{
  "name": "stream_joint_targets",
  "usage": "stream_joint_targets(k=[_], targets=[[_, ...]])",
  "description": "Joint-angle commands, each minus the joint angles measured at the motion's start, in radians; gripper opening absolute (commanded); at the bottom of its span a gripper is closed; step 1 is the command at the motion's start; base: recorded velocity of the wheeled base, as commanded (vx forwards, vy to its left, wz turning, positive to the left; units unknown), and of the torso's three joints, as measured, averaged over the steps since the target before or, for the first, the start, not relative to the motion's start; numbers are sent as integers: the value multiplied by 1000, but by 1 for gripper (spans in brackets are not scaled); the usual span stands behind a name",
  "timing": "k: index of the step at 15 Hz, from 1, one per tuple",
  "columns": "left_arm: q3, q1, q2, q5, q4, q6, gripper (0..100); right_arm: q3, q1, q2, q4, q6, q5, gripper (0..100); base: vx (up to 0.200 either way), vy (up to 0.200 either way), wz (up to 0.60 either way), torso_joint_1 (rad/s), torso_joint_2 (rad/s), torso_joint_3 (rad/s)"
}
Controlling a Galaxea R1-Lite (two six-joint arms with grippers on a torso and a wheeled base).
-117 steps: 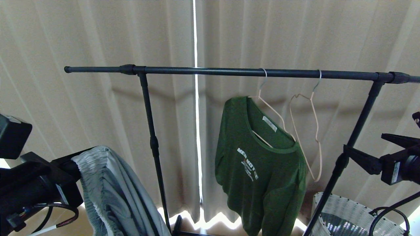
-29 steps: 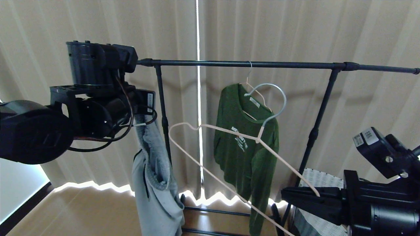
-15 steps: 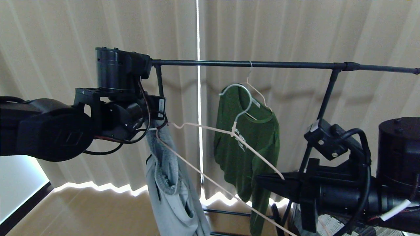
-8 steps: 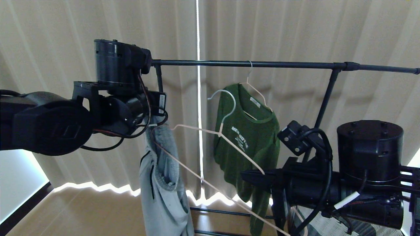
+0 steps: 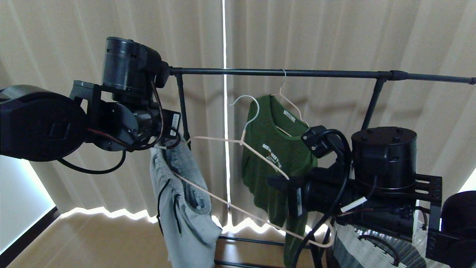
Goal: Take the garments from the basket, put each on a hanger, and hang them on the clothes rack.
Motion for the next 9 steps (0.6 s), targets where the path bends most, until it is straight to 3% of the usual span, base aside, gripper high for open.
stream_joint_targets(k=[1,5,9], targets=[[-2,-6,-18,1,13,-1,0,-34,1,44,0,18,-19,0,0,0,0,0,0,0],[-33,-25,-13,1,53,-27,0,-58,48,54,25,29,-44,0,0,0,0,0,0,0],[-102,-13,9,1,80,-57,0,-94,93,49,132,53,-57,0,0,0,0,0,0,0]])
